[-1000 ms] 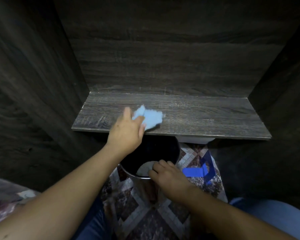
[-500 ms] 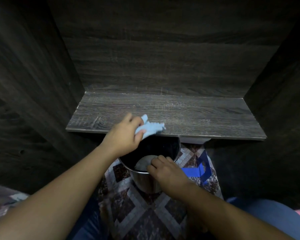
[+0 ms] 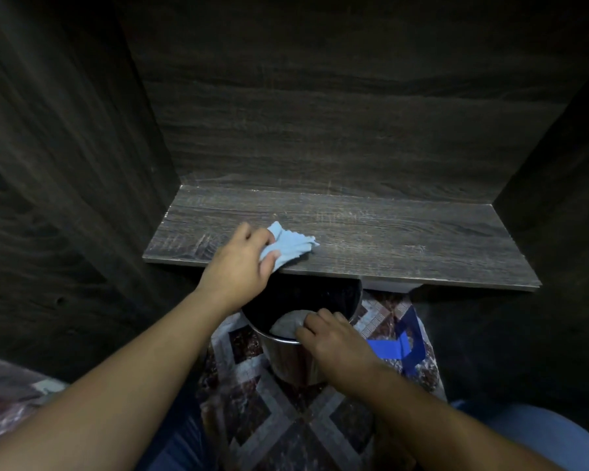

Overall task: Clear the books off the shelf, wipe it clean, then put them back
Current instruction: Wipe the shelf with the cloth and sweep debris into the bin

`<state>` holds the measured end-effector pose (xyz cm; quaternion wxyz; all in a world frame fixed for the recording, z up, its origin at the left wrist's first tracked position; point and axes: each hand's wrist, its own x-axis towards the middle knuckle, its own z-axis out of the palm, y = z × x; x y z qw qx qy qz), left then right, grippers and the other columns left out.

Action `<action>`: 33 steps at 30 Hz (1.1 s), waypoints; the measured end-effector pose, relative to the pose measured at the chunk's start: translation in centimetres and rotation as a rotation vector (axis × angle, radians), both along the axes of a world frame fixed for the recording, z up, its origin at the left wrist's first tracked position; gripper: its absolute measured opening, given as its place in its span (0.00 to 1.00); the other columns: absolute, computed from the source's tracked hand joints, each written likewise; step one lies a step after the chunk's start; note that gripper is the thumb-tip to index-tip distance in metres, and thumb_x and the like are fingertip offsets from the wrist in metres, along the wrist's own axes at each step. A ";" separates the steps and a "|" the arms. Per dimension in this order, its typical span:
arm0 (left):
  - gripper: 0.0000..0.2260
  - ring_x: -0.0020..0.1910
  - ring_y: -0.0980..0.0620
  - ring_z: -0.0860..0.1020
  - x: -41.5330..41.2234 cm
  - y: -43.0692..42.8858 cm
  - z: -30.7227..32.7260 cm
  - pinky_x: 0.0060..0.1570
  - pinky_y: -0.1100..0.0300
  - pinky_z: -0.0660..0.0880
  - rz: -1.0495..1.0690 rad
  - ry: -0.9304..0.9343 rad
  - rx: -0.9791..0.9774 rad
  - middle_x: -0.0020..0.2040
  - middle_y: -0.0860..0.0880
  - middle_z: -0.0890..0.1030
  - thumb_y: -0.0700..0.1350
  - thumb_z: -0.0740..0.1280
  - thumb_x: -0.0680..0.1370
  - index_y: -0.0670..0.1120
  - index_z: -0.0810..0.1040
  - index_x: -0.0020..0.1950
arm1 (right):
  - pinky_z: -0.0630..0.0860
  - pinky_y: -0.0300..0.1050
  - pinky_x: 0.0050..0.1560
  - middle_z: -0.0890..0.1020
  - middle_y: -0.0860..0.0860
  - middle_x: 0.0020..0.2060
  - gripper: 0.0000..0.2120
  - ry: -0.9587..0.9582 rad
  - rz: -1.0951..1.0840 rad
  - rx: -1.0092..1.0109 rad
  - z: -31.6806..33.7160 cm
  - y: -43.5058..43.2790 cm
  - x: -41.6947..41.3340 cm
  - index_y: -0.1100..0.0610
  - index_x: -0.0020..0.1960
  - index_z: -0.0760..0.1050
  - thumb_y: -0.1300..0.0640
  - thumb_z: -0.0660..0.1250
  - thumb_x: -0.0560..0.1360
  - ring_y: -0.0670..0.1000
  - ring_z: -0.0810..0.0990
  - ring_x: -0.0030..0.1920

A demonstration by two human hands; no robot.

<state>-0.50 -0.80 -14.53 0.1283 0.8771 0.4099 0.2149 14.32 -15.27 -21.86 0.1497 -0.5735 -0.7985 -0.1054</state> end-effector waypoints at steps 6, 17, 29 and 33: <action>0.12 0.45 0.37 0.76 -2.3 3.4 0.5 0.44 0.48 0.73 0.334 -0.107 0.092 0.54 0.41 0.70 0.48 0.64 0.79 0.44 0.74 0.59 | 0.69 0.41 0.39 0.77 0.49 0.39 0.17 -0.005 0.045 -0.047 -0.3 1.7 -0.7 0.53 0.45 0.76 0.60 0.71 0.56 0.50 0.66 0.43; 0.10 0.43 0.42 0.74 -6.2 11.8 -0.9 0.32 0.54 0.71 0.552 0.582 0.495 0.50 0.41 0.73 0.39 0.67 0.73 0.44 0.75 0.54 | 0.58 0.43 0.40 0.77 0.49 0.35 0.17 -0.014 -0.026 -0.029 -1.7 4.4 -1.3 0.53 0.38 0.78 0.59 0.51 0.62 0.51 0.66 0.41; 0.16 0.58 0.36 0.74 -3.9 12.2 -1.3 0.56 0.48 0.72 0.716 0.273 -0.113 0.64 0.37 0.68 0.45 0.60 0.80 0.40 0.71 0.66 | 0.56 0.43 0.38 0.75 0.49 0.34 0.12 -0.002 -0.052 -0.058 -2.5 4.6 -0.9 0.53 0.37 0.76 0.59 0.54 0.63 0.50 0.65 0.40; 0.18 0.54 0.37 0.76 -3.4 11.5 -1.7 0.52 0.51 0.71 0.579 0.243 -0.025 0.59 0.38 0.75 0.52 0.63 0.78 0.44 0.75 0.63 | 0.58 0.42 0.38 0.76 0.48 0.35 0.11 -0.028 -0.028 -0.067 -3.3 4.0 -0.6 0.52 0.37 0.76 0.56 0.55 0.64 0.50 0.66 0.40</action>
